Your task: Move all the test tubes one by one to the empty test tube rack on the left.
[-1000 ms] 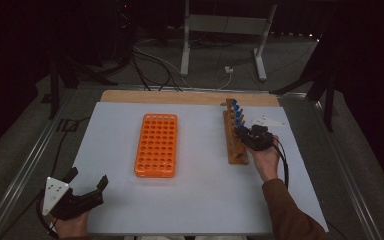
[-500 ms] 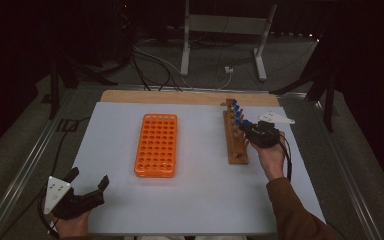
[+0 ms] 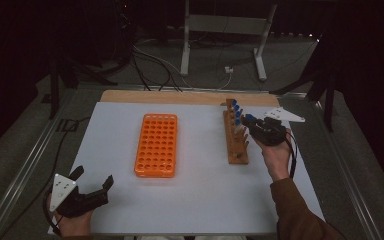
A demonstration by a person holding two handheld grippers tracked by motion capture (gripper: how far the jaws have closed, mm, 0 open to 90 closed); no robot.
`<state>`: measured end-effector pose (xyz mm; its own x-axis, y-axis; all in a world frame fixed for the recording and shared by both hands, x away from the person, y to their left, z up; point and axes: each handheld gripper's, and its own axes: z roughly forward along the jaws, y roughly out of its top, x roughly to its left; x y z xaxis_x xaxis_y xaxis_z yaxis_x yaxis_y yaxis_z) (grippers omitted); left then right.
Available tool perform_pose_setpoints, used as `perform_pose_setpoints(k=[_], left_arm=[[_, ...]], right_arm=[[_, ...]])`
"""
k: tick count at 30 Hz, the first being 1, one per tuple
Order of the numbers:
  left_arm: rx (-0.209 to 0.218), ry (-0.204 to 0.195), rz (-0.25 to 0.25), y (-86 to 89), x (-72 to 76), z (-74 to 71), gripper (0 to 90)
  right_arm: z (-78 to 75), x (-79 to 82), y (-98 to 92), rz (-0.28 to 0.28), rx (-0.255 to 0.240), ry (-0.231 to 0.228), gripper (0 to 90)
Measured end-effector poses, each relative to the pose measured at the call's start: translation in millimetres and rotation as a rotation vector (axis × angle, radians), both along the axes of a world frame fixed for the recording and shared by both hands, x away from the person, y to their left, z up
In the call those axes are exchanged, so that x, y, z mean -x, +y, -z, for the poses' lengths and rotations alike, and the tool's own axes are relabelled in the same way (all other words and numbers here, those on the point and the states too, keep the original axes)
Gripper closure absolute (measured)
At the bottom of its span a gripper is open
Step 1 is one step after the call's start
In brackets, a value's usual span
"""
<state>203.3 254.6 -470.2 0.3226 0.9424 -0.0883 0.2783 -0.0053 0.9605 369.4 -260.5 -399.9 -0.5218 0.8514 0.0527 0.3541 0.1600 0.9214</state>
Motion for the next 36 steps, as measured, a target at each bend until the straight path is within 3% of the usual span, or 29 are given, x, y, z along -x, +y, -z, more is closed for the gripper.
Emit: perform_pose_setpoints(k=[6, 11, 20, 25, 29, 36], left_arm=[[-0.051, -0.011, 0.081, -18.7, -13.5, -8.3, 1.2], [-0.053, 0.018, 0.126, -39.9, -29.8, -17.5, 1.1], [-0.101, 0.017, 0.213, -85.0, -60.5, -32.2, 1.2], [-0.124, 0.009, 0.262, -108.2, -75.7, -34.8, 1.2], [-0.187, 0.005, 0.291, -127.2, -88.0, -32.6, 1.2], [-0.188, 0.03, 0.332, -152.5, -103.6, -25.1, 2.0]], right_arm=[[-0.8, 5.8, 2.0, -0.039, -0.005, 0.016, 76.6], [4.0, 11.1, 9.2, -0.076, -0.023, 0.039, 76.5], [7.4, 15.4, 38.1, -0.166, -0.007, 0.068, 76.4], [5.6, 16.3, 49.0, -0.197, -0.002, 0.077, 76.4], [1.9, 16.7, 61.7, -0.231, 0.006, 0.081, 76.4], [-1.1, 17.9, 83.6, -0.277, 0.028, 0.087, 76.4]])
